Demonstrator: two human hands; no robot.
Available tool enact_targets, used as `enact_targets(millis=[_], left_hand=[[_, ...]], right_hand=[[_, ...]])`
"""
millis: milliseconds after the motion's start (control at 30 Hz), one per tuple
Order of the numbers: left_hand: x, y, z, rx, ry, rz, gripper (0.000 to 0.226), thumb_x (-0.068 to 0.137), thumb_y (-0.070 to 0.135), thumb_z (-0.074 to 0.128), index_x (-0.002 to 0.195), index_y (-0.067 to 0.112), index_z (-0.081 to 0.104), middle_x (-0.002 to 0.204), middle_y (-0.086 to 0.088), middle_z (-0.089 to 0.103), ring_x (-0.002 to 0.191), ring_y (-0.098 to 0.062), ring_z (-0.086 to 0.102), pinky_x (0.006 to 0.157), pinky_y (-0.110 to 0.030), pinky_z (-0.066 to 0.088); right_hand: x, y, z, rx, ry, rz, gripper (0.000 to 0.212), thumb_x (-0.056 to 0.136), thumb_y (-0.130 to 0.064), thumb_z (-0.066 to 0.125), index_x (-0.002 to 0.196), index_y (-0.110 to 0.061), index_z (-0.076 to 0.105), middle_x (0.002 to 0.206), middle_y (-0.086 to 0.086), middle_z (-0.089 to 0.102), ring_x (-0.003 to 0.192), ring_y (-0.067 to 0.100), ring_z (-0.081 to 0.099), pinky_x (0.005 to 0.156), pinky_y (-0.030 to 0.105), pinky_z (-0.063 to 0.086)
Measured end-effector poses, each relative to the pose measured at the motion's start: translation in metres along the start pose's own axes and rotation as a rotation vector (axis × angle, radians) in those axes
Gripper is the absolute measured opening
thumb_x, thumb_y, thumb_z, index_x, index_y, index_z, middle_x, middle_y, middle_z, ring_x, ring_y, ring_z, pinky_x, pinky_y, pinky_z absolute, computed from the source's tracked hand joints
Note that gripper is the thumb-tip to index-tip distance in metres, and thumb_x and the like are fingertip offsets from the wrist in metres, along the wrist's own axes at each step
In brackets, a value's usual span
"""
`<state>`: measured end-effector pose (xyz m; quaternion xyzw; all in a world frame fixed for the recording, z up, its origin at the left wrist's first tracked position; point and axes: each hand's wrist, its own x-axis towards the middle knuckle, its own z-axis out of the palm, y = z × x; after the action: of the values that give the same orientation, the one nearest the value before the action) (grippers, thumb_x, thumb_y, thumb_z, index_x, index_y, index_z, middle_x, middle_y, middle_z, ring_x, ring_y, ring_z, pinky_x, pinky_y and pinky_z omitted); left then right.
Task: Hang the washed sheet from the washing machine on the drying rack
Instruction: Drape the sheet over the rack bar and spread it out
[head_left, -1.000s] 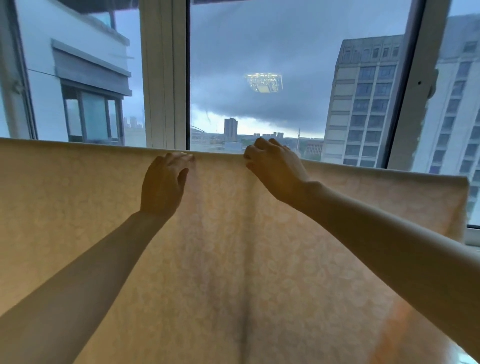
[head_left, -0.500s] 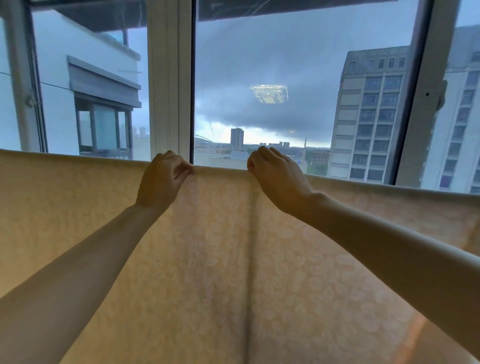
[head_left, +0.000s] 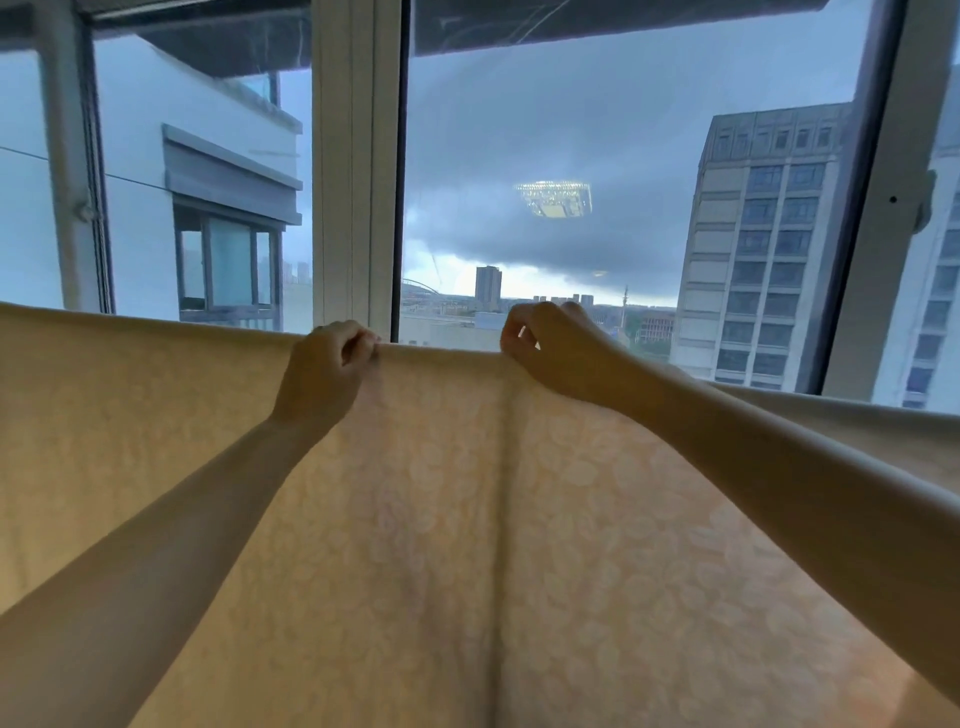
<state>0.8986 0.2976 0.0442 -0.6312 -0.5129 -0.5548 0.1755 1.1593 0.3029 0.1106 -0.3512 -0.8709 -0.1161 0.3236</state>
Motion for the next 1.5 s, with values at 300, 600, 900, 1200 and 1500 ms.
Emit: enact_targets(millis=[300, 600, 900, 1200, 1500], left_hand=[[0.012, -0.039, -0.025, 0.061, -0.09, -0.071, 0.033, 0.099, 0.029, 0.046, 0.114, 0.008, 0.067, 0.109, -0.01, 0.069, 0.098, -0.021, 0.06, 0.084, -0.031, 0.045], [0.03, -0.107, -0.058, 0.021, -0.162, -0.04, 0.035, 0.099, 0.032, 0.046, 0.114, 0.01, 0.067, 0.105, -0.007, 0.069, 0.091, -0.017, 0.059, 0.081, -0.032, 0.047], [0.057, -0.203, -0.121, -0.073, -0.305, -0.007, 0.024, 0.094, 0.029, 0.057, 0.113, 0.02, 0.068, 0.104, 0.01, 0.066, 0.09, 0.008, 0.055, 0.078, -0.009, 0.039], [0.068, -0.248, -0.145, -0.246, -0.206, 0.044, 0.013, 0.082, 0.017, 0.073, 0.094, 0.022, 0.074, 0.09, 0.01, 0.072, 0.085, -0.003, 0.067, 0.082, -0.01, 0.049], [0.081, -0.233, -0.133, -0.3, 0.005, 0.088, 0.009, 0.088, 0.017, 0.067, 0.092, 0.011, 0.073, 0.087, 0.0, 0.071, 0.08, -0.009, 0.062, 0.078, -0.028, 0.051]], right_hand=[[0.008, -0.039, 0.027, -0.377, -0.007, -0.189, 0.024, 0.103, -0.029, 0.036, 0.108, -0.013, 0.052, 0.08, -0.001, 0.059, 0.06, 0.014, 0.053, 0.056, 0.027, 0.043], [0.05, -0.084, 0.074, -0.366, 0.074, -0.211, 0.025, 0.102, -0.03, 0.04, 0.115, -0.014, 0.054, 0.097, 0.0, 0.063, 0.076, 0.017, 0.064, 0.063, 0.027, 0.046], [0.109, -0.147, 0.135, -0.281, 0.129, -0.157, 0.024, 0.101, -0.03, 0.045, 0.114, -0.014, 0.058, 0.103, 0.001, 0.062, 0.077, 0.013, 0.066, 0.071, 0.029, 0.057], [0.131, -0.179, 0.168, -0.214, 0.312, -0.063, 0.013, 0.091, -0.026, 0.062, 0.092, -0.013, 0.064, 0.085, -0.003, 0.064, 0.066, 0.01, 0.059, 0.06, 0.03, 0.056], [0.15, -0.18, 0.151, -0.299, 0.345, 0.094, 0.019, 0.102, -0.03, 0.04, 0.097, -0.016, 0.051, 0.077, -0.005, 0.058, 0.058, 0.012, 0.055, 0.059, 0.025, 0.041]])
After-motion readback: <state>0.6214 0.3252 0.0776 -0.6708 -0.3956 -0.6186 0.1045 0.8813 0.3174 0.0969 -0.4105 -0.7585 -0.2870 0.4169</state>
